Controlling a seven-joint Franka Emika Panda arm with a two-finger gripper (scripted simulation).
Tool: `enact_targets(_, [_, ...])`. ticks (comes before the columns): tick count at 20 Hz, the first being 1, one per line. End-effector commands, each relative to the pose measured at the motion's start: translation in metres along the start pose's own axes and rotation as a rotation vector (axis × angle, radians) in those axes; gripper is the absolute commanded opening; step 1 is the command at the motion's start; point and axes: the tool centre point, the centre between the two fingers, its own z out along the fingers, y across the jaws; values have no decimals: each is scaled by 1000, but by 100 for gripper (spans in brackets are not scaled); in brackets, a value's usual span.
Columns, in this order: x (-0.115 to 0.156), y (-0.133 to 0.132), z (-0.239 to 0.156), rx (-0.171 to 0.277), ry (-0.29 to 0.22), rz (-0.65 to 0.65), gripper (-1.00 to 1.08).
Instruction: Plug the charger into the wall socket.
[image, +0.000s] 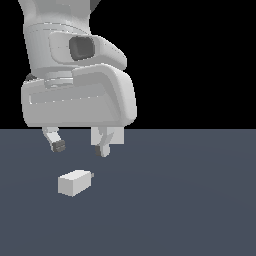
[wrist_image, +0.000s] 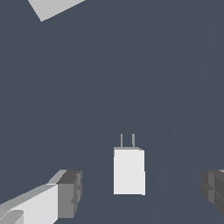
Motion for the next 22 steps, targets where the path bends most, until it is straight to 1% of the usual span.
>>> enact_targets(1, [-2, -2, 2, -1, 6, 11, 100])
enact_targets(13, [-5, -3, 7, -3, 8, 17, 100])
enact_targets(17, [-7, -3, 17, -3, 8, 17, 100])
enact_targets(22, [-12, -2, 38, -3, 8, 18, 100])
